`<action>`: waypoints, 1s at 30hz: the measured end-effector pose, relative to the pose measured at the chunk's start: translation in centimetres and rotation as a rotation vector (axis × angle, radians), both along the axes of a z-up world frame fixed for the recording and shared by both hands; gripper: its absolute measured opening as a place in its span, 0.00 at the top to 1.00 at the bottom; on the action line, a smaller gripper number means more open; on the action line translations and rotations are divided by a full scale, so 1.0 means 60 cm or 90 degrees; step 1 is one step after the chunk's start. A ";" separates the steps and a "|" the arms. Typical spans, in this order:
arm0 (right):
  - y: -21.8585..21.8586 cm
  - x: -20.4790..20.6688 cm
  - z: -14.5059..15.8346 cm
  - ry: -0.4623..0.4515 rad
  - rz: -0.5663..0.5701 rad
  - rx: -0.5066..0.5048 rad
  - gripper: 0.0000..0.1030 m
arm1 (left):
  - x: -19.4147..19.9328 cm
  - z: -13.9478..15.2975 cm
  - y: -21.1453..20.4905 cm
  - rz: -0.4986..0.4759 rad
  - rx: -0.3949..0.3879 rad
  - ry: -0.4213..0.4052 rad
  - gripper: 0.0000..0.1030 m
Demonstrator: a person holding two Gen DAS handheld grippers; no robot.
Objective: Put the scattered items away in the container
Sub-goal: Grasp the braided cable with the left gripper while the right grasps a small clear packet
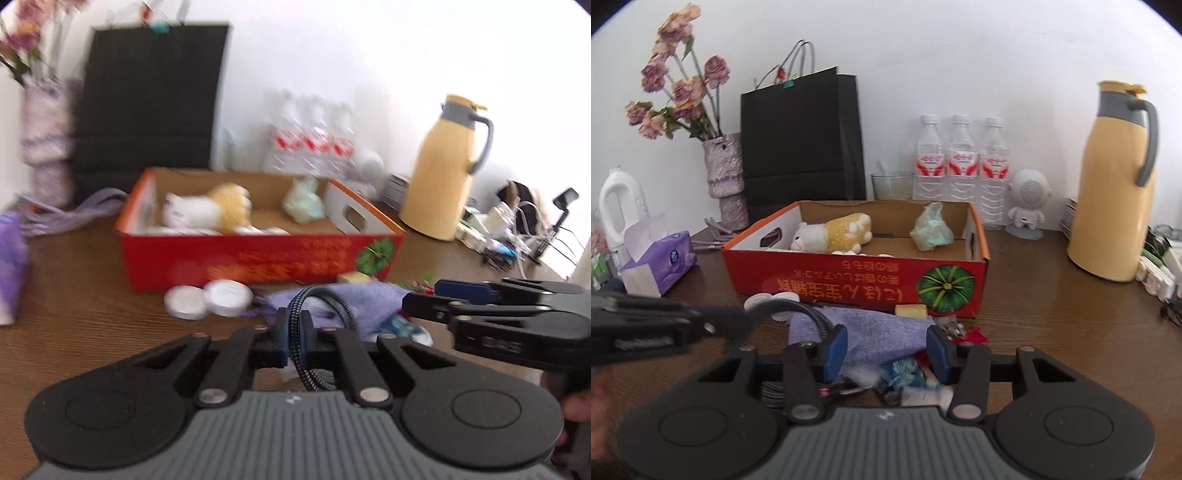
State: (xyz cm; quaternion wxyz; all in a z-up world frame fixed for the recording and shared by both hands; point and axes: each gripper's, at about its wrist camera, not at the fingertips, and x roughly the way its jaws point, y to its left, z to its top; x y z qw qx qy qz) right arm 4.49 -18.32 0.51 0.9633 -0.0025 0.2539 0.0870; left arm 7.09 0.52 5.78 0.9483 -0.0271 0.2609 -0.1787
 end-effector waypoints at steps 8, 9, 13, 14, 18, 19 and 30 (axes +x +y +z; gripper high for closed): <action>0.062 0.075 -0.024 0.038 0.091 -0.037 0.77 | -0.028 0.000 0.122 0.074 -0.040 0.056 0.95; 0.071 0.086 -0.034 0.045 0.092 -0.056 0.77 | -0.025 -0.010 0.126 0.083 -0.033 0.069 0.95; 0.089 0.111 -0.067 0.081 0.091 -0.103 0.76 | -0.015 -0.045 0.127 0.078 -0.014 0.114 0.92; 0.090 0.113 -0.070 0.085 0.092 -0.103 0.76 | -0.012 -0.050 0.124 0.076 -0.004 0.119 0.92; 0.086 0.112 -0.066 0.089 0.091 -0.078 0.85 | 0.004 -0.056 0.111 0.048 0.019 0.108 0.50; 0.083 0.109 -0.062 0.086 0.089 -0.068 0.85 | 0.011 -0.056 0.104 0.038 0.028 0.107 0.49; 0.044 0.015 0.021 0.015 0.048 -0.004 0.86 | 0.002 -0.060 0.074 0.062 0.074 0.100 0.94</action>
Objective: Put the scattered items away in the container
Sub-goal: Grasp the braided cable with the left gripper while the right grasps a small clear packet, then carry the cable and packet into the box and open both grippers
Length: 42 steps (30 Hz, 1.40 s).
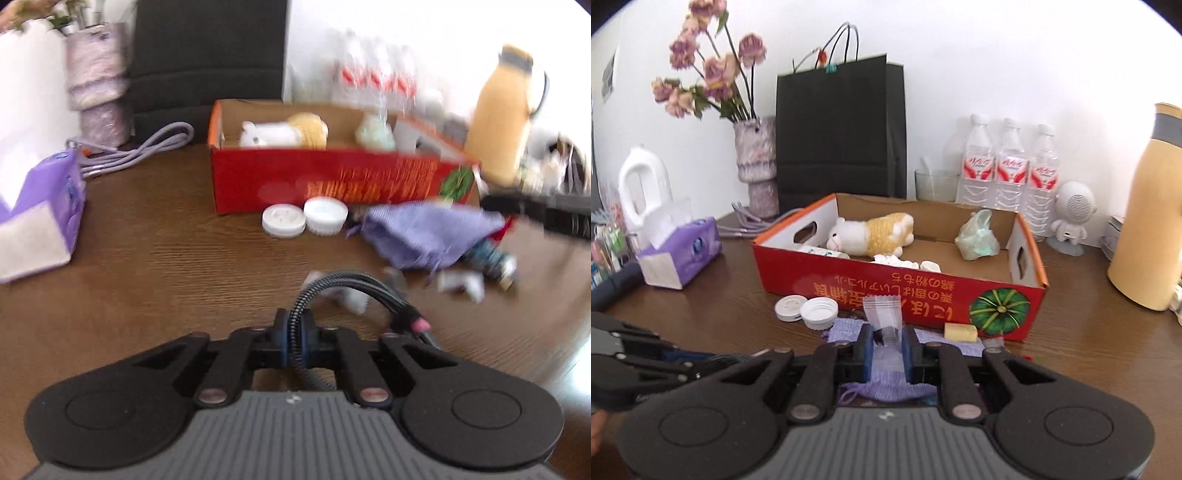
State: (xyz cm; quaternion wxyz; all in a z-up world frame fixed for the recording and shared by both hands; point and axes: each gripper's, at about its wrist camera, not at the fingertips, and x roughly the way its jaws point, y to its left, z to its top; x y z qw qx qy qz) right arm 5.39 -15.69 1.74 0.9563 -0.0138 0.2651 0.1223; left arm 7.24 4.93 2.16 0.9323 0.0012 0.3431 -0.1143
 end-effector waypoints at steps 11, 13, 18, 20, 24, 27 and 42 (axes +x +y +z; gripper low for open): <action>-0.025 -0.152 0.019 -0.019 -0.027 0.047 0.86 | -0.174 0.109 -0.007 0.020 -0.113 -0.127 0.94; -0.027 -0.178 0.030 -0.032 -0.028 0.045 0.86 | -0.193 0.116 -0.017 0.014 -0.108 -0.129 0.94; -0.039 -0.248 0.051 -0.068 -0.033 0.045 0.86 | -0.253 0.125 -0.035 0.006 -0.112 -0.144 0.94; -0.041 -0.274 0.052 -0.068 -0.038 0.042 0.86 | -0.273 0.122 -0.041 0.012 -0.109 -0.150 0.94; -0.043 -0.311 0.050 -0.067 -0.038 0.043 0.86 | -0.292 0.117 -0.045 0.025 -0.117 -0.149 0.94; -0.049 -0.316 0.054 -0.073 -0.042 0.044 0.86 | -0.280 0.125 -0.042 0.025 -0.110 -0.161 0.94; -0.092 0.022 0.168 -0.086 -0.041 0.045 0.86 | 0.169 0.220 -0.099 0.034 -0.073 -0.148 0.94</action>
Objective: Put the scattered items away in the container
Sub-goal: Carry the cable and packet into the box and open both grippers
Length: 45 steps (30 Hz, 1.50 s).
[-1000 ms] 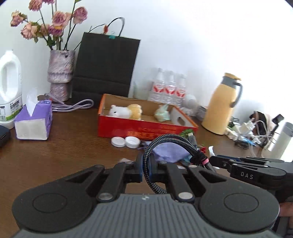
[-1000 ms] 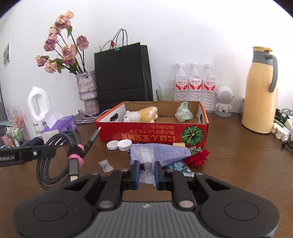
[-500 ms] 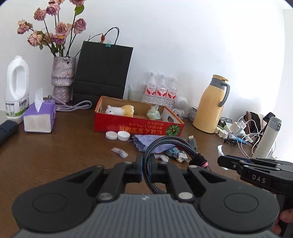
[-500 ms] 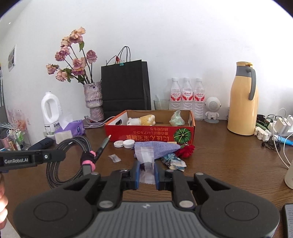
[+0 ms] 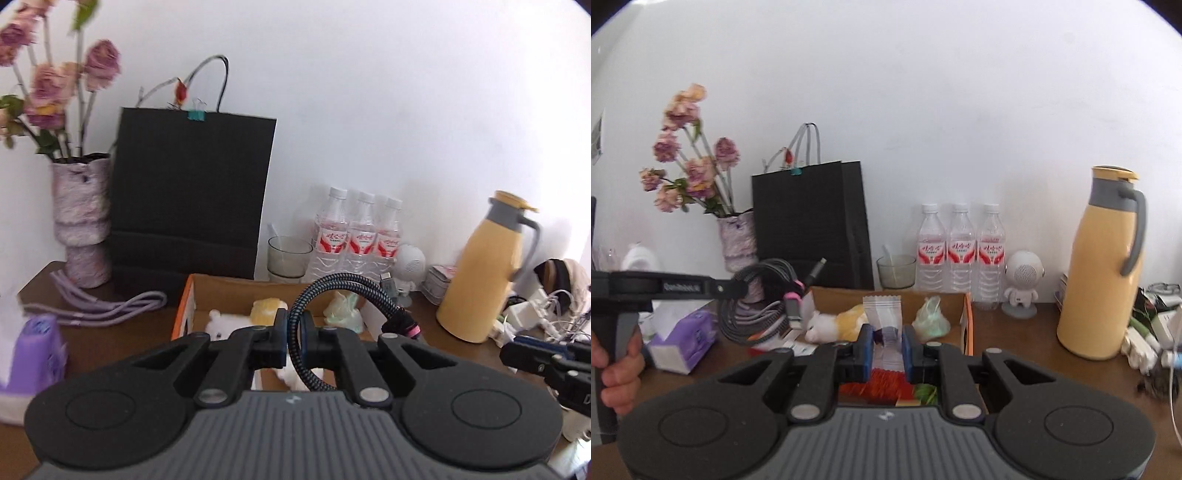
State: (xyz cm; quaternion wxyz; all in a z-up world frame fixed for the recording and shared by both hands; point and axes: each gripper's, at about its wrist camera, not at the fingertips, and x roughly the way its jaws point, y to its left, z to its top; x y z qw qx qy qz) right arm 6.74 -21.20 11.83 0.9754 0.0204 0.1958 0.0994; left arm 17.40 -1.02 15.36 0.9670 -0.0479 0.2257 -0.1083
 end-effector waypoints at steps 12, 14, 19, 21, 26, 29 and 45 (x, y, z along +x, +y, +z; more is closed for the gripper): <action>-0.019 0.351 -0.094 0.286 -0.044 -0.003 0.86 | 0.295 -0.148 -0.119 -0.040 0.057 0.203 0.93; -0.017 0.367 -0.108 0.300 -0.042 -0.021 0.86 | 0.318 -0.172 -0.140 -0.060 0.049 0.226 0.92; -0.014 0.416 -0.138 0.339 -0.055 -0.044 0.85 | 0.345 -0.192 -0.140 -0.091 0.015 0.272 0.84; -0.013 0.428 -0.150 0.359 -0.040 -0.031 0.84 | 0.342 -0.183 -0.124 -0.091 0.012 0.264 0.80; -0.008 0.441 -0.161 0.362 -0.029 0.000 0.68 | 0.327 -0.137 -0.064 -0.039 0.017 0.226 0.67; -0.013 0.437 -0.150 0.358 -0.047 0.012 0.67 | 0.312 -0.111 -0.035 -0.013 0.042 0.220 0.64; -0.024 0.230 -0.001 0.277 -0.076 0.006 0.40 | 0.065 0.002 0.010 0.082 0.138 0.112 0.01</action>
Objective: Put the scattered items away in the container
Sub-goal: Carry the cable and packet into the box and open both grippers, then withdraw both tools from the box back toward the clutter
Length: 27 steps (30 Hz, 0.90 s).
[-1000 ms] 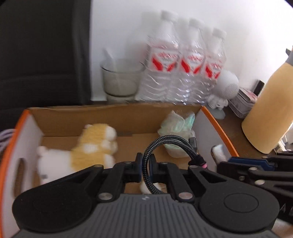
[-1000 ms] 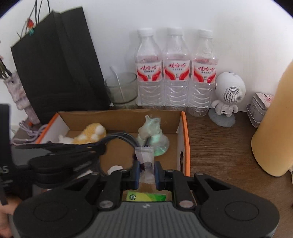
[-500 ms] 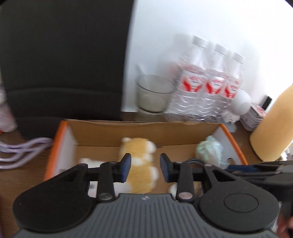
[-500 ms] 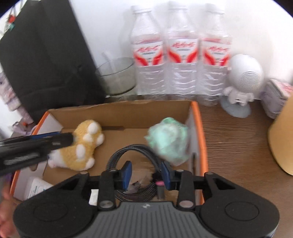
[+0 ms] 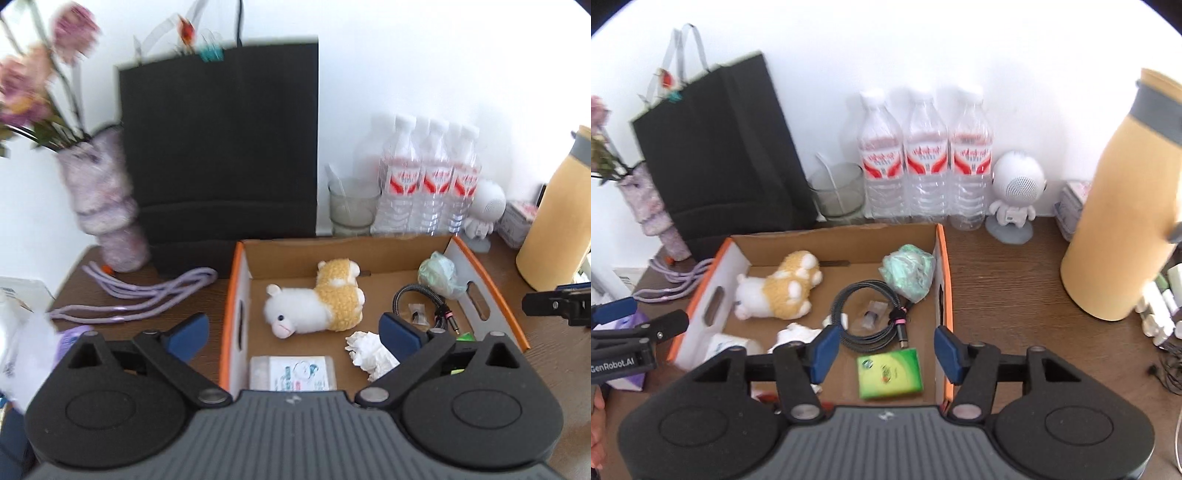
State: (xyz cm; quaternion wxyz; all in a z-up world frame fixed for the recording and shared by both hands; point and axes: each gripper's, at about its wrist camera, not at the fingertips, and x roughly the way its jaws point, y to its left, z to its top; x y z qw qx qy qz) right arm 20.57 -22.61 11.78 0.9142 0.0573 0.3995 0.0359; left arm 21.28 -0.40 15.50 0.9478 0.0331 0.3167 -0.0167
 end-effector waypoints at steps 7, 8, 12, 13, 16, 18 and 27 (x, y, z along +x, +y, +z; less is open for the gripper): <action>0.052 -0.180 -0.017 -0.214 0.024 -0.032 0.34 | -0.198 -0.015 -0.016 -0.010 0.011 -0.218 0.00; 0.058 -0.203 -0.026 -0.245 0.030 -0.035 0.33 | -0.215 -0.022 -0.016 -0.014 0.003 -0.224 0.00; 0.068 -0.257 -0.056 -0.294 0.018 -0.043 0.27 | -0.257 -0.040 -0.015 -0.020 -0.010 -0.230 0.00; 0.071 -0.264 -0.058 -0.291 0.010 -0.052 0.27 | -0.268 -0.040 -0.015 -0.018 -0.011 -0.233 0.00; 0.076 -0.294 -0.060 -0.292 0.008 -0.055 0.27 | -0.304 -0.045 -0.005 -0.002 -0.024 -0.237 0.00; 0.078 -0.330 -0.067 -0.303 0.014 -0.053 0.27 | -0.337 -0.060 0.002 0.014 -0.040 -0.234 0.00; 0.076 -0.498 -0.152 -0.270 0.030 -0.033 0.26 | -0.472 -0.173 -0.002 0.014 -0.071 -0.136 0.00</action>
